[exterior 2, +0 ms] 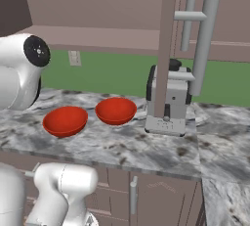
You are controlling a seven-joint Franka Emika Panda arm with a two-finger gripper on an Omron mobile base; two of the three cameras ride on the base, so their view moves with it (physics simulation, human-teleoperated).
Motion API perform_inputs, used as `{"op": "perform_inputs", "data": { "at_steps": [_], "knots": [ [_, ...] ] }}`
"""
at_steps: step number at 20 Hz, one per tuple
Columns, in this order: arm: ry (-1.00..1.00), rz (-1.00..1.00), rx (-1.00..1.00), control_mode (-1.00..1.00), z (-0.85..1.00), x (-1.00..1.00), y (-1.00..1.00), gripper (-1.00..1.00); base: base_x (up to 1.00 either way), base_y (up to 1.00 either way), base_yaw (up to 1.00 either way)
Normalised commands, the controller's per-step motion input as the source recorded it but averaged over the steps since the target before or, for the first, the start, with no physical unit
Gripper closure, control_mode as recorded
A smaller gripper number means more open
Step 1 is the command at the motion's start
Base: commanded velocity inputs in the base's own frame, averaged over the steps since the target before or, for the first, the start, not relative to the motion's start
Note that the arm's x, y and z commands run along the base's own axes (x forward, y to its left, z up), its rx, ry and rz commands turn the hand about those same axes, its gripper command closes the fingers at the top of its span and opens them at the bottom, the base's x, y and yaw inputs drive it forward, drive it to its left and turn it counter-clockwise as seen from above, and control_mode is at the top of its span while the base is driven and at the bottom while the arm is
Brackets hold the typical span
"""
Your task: Open the cabinet. Pick the bowls from the counter and place them in the cabinet. Then close the cabinet.
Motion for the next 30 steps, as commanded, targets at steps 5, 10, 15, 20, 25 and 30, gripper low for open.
{"op": "perform_inputs", "data": {
  "at_steps": [5, 10, 15, 20, 25, 30],
  "knots": [
    [0.59, -0.24, -0.05, -1.0, -0.42, 0.0, 0.0, -1.0, 0.0, 0.0, 0.0],
    [0.6, -0.2, -0.06, -1.0, -0.46, 0.0, 0.0, -1.0, 0.0, 0.0, 0.0],
    [0.52, -0.14, -0.05, -1.0, -0.46, 0.04, -0.02, -1.0, 0.0, 0.0, 0.0],
    [0.41, -0.07, -0.03, -1.0, -0.54, 0.2, -0.23, -1.0, 0.0, 0.0, 0.0],
    [0.22, -0.01, -0.09, -1.0, -0.59, 0.42, -0.21, -1.0, 0.0, 0.0, 0.0],
    [0.26, 0.0, -0.08, -1.0, -0.64, 0.27, -0.21, -1.0, 0.0, 0.0, 0.0]
  ]
}}
